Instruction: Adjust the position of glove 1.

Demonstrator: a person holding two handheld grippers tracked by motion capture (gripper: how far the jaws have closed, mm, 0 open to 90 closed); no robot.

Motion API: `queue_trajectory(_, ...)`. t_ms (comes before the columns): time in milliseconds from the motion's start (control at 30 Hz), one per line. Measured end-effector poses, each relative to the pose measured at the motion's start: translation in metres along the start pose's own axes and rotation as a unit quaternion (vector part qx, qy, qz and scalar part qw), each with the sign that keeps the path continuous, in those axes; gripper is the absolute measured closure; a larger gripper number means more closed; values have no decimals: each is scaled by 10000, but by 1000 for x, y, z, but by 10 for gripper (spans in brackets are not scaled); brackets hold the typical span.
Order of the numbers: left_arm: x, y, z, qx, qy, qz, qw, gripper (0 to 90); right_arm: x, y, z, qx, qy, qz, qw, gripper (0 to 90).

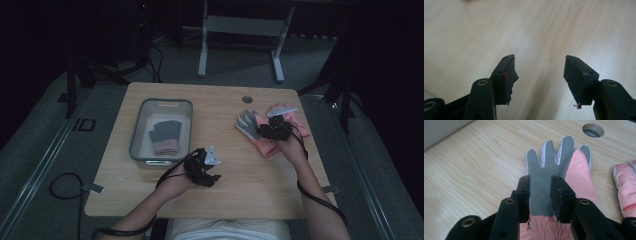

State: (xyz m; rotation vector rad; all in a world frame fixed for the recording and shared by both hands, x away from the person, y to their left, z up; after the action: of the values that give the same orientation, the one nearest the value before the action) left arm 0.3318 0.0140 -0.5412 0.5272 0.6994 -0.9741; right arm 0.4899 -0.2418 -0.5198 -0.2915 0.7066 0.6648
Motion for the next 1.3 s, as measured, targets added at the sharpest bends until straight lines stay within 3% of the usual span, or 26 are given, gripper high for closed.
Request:
queue_trajectory(233,12,-14,-25,-122,89,-36,9999,398,22,-6,-5,-228,392,-158,9988,646)
queue_trajectory(333,15,-18,-31,-87,157,-134,9997,313,32,-8,-10,-368,581,-216,9974,637)
queue_trajectory(400,12,-16,-30,-332,-41,-228,9992,202,34,-10,-12,-323,620,-294,9971,641)
queue_trajectory(433,10,-16,-30,-353,-90,-282,9989,167,36,-10,-13,-281,625,-289,9972,644)
queue_trajectory(500,9,-14,-30,-329,-52,-137,9994,93,40,-11,-16,-277,671,-290,9969,648)
queue_trajectory(600,11,-14,-32,-389,-15,-164,9991,25,42,-11,-18,-287,716,-288,9966,682)
queue_trajectory(700,15,-17,-35,-272,24,-84,9996,29,46,-8,-19,-246,777,-241,9964,751)
queue_trajectory(767,18,-18,-36,-253,89,-140,9995,29,46,-8,-18,-241,849,-277,9957,784)
queue_trajectory(867,21,-20,-37,-183,147,-181,9996,28,47,-6,-17,-151,904,-357,9952,829)
queue_trajectory(933,22,-21,-36,-183,92,-67,9998,39,46,-6,-16,-51,905,-393,9951,847)
queue_trajectory(1100,24,-28,-35,-148,36,-111,9998,41,37,-9,-9,518,826,-315,9947,871)
queue_trajectory(1167,25,-29,-35,-166,18,-217,9996,38,28,-7,-2,691,682,-344,9947,876)
queue_trajectory(1300,25,-30,-33,-72,-75,-66,9999,23,0,4,15,1059,201,-327,9936,878)
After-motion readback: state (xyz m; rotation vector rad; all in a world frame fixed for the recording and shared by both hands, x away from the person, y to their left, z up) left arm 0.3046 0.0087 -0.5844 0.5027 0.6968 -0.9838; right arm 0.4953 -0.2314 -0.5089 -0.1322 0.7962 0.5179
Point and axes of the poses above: each handheld gripper's, and its own axes: x roughly forward along the jaws, z roughly out of its top, y roughly to its left, the point moved 4 cm from there along x, roughly forward along the jaws, and after that the axes turned 2 degrees about -y, right-handed, at the moved point
